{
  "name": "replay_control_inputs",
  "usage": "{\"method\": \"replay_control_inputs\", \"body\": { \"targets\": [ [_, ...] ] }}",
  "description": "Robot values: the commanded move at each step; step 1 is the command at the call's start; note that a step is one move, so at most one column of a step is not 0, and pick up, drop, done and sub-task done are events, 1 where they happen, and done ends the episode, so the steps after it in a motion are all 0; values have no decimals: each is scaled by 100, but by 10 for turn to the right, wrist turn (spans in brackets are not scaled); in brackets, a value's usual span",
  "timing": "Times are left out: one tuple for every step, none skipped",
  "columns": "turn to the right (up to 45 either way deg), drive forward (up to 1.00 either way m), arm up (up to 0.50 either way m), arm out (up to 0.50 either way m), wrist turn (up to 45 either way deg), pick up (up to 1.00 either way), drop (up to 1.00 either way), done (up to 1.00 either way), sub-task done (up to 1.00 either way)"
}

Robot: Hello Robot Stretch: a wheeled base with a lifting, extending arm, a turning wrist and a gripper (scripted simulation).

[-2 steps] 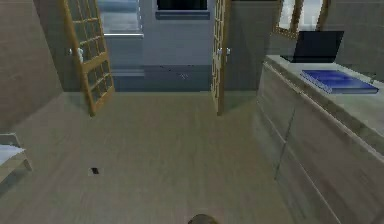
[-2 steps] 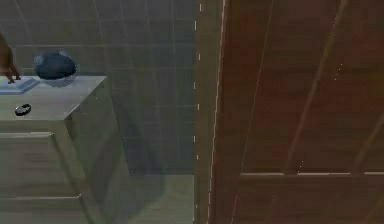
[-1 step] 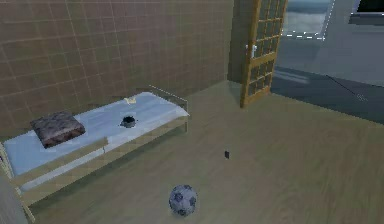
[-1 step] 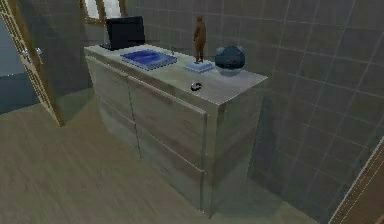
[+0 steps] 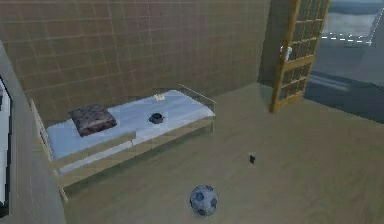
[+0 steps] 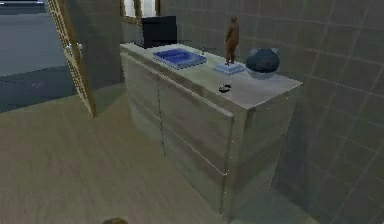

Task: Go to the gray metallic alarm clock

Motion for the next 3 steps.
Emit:
{"method": "replay_control_inputs", "body": {
  "targets": [
    [0, 25, 0, 0, 0, 0, 0, 0, 0],
    [-120, 0, 0, 0, 0, 0, 0, 0, 0],
    [0, 75, 0, 0, 0, 0, 0, 0, 0]
  ]
}}
